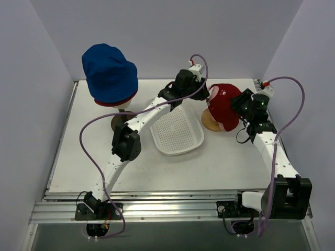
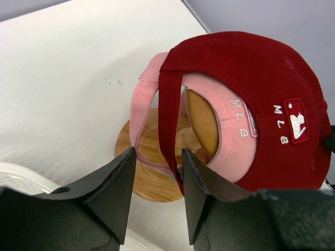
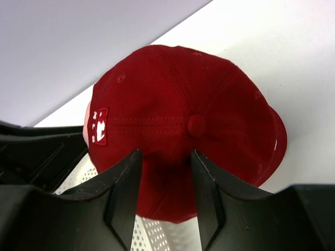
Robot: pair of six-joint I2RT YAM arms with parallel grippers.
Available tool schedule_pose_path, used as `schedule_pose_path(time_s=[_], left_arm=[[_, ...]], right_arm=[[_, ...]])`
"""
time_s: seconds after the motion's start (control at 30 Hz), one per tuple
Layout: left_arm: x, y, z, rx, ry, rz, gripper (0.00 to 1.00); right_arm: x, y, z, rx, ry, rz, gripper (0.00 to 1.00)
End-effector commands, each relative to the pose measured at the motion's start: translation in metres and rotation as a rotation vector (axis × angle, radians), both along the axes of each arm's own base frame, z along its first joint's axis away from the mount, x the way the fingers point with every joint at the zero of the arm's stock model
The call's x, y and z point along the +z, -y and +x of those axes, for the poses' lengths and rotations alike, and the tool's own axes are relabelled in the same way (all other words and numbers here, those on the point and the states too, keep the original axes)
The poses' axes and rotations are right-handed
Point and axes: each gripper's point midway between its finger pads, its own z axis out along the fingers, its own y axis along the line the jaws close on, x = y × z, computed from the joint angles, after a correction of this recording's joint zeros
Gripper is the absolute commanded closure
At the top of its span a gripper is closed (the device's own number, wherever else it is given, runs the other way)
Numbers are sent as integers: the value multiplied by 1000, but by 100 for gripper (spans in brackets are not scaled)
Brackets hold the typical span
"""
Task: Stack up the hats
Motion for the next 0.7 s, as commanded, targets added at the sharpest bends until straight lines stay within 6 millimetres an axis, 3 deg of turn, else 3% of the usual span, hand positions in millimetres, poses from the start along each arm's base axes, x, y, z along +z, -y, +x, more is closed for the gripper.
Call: schedule_pose_path(time_s=[0.0, 0.2, 0.43, 0.67], left_arm=[[22, 7, 10, -8, 75, -67, 51], [1, 10, 14, -2, 51, -54, 51], [-9, 9, 15, 2, 35, -43, 51], [7, 7, 11, -21, 51, -101, 51]], right_arm=[[15, -2, -9, 22, 54, -8, 60], [14, 1, -16, 12, 57, -2, 58], [20, 6, -21, 0, 72, -8, 57], [28, 6, -26, 5, 94, -12, 57]])
